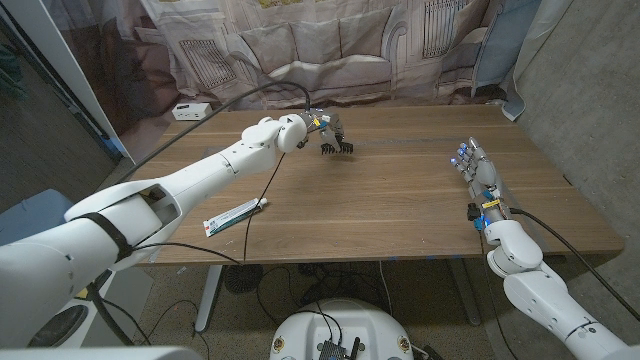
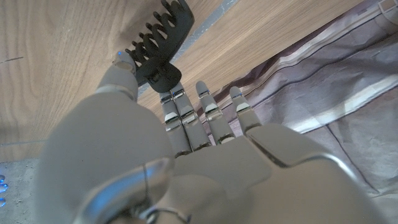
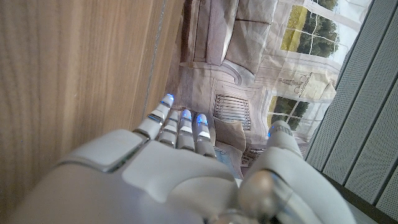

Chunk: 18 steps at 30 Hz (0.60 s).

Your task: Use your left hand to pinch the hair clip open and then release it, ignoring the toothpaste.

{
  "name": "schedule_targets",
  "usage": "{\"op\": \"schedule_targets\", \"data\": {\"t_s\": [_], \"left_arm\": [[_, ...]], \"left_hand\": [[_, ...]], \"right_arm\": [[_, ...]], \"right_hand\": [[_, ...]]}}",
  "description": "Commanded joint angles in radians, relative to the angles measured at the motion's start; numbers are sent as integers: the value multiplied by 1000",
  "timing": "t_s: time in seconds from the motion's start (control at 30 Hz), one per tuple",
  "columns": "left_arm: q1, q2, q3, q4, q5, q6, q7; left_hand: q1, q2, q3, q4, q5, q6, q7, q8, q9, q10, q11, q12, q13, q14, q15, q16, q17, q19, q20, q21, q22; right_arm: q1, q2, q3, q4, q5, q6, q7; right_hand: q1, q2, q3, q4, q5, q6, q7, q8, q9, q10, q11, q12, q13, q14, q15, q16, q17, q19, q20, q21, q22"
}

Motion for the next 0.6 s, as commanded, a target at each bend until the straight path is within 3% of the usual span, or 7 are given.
{"op": "schedule_targets", "data": {"t_s": [0.03, 0.6], "left_arm": [[2, 0, 0, -7, 3, 11, -7], [12, 5, 0, -2, -6, 28, -13]], "left_hand": [[-11, -3, -1, 1, 10, -7, 1, 0, 1, -9, 1, -5, 0, -6, -73, -5, 4, -6, 3, -1, 3], [-13, 0, 1, 0, 10, -3, 6, 7, 1, -8, 2, 3, -4, -7, -70, -2, 3, -7, 3, 0, 4]], "right_arm": [[0, 0, 0, 4, 4, 0, 7], [-1, -2, -4, 10, 15, -7, 18]], "right_hand": [[8, 3, -3, -1, -3, 9, 0, 3, 3, 10, 1, 3, 3, 5, 0, 4, 5, 3, -1, -2, 3], [8, 4, -4, -1, -4, 9, 1, 3, 3, 9, -3, 2, 4, 5, -1, 3, 5, 3, -1, -2, 3]]}}
